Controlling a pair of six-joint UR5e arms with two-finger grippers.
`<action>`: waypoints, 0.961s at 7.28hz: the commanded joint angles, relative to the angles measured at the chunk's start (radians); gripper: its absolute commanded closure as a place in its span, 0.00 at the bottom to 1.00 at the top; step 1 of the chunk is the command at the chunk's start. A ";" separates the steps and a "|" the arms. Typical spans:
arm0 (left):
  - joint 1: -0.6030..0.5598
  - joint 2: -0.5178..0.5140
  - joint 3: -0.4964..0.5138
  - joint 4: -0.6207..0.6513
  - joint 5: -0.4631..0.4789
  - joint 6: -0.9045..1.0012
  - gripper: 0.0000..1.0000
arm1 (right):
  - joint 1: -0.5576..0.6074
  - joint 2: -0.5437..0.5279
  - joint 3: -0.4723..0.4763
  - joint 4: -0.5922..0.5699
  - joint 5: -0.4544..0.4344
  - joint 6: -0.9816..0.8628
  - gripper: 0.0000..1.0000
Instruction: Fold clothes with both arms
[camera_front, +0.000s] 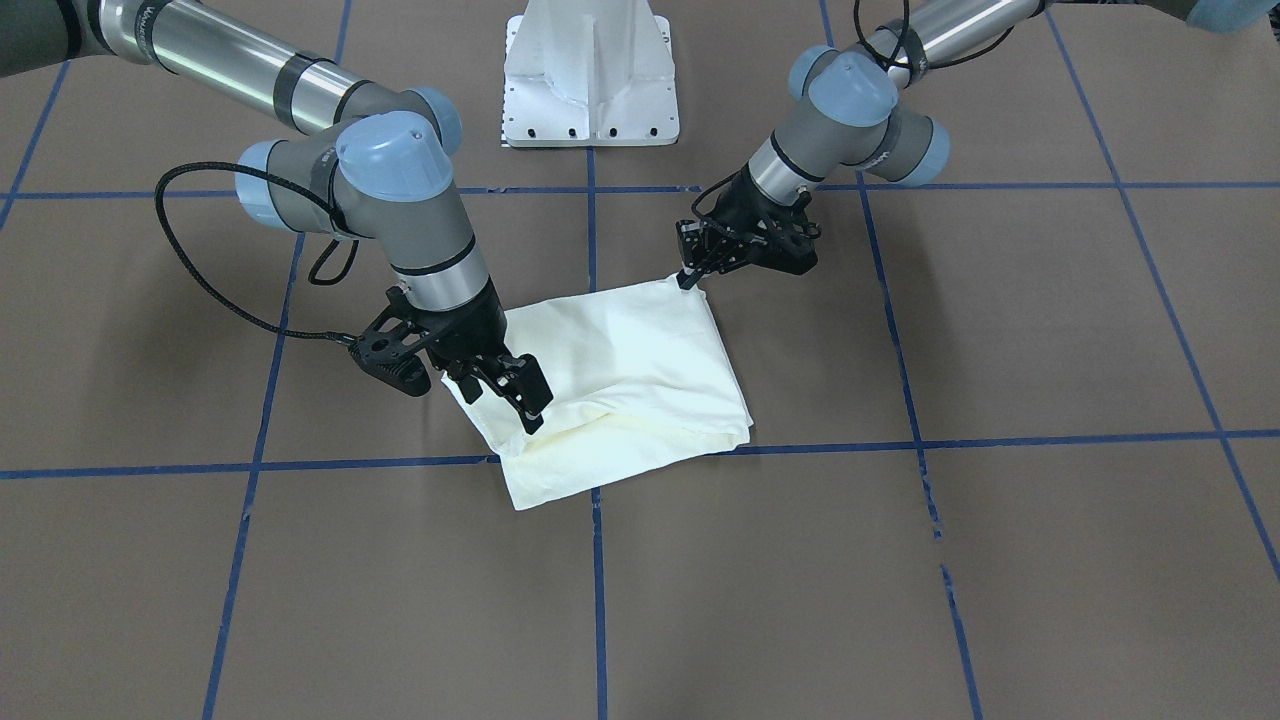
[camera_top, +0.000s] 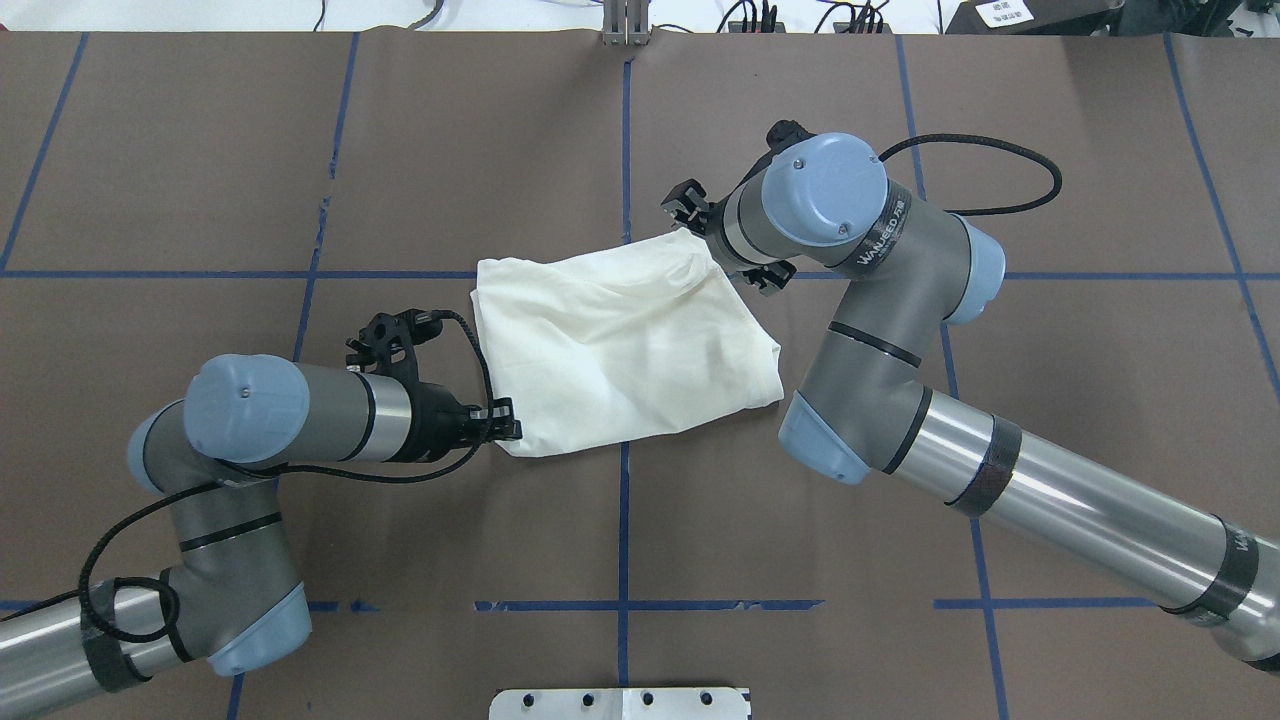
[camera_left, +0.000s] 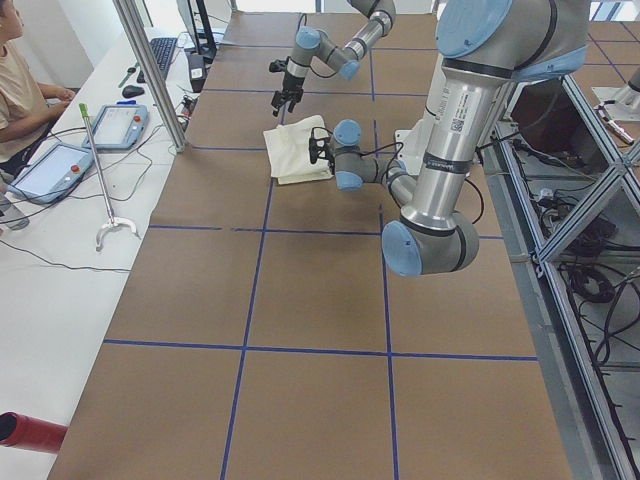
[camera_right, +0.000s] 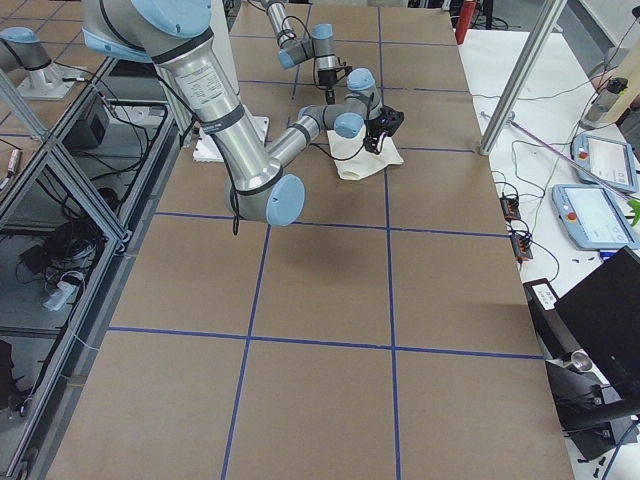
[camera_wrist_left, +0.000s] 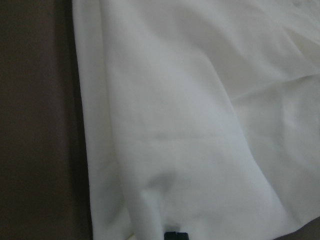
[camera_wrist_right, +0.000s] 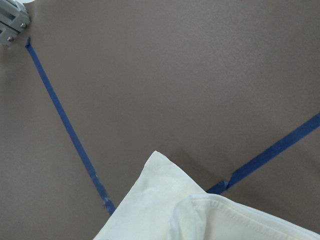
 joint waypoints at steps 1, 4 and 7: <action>-0.018 0.084 -0.058 0.003 0.002 -0.003 1.00 | -0.035 -0.004 0.006 -0.002 -0.003 0.007 0.00; -0.062 0.086 -0.100 0.004 0.000 -0.003 1.00 | -0.149 -0.024 0.020 -0.021 -0.060 0.003 0.99; -0.064 0.088 -0.105 0.004 0.000 -0.004 1.00 | -0.122 0.040 -0.079 -0.020 -0.067 -0.127 1.00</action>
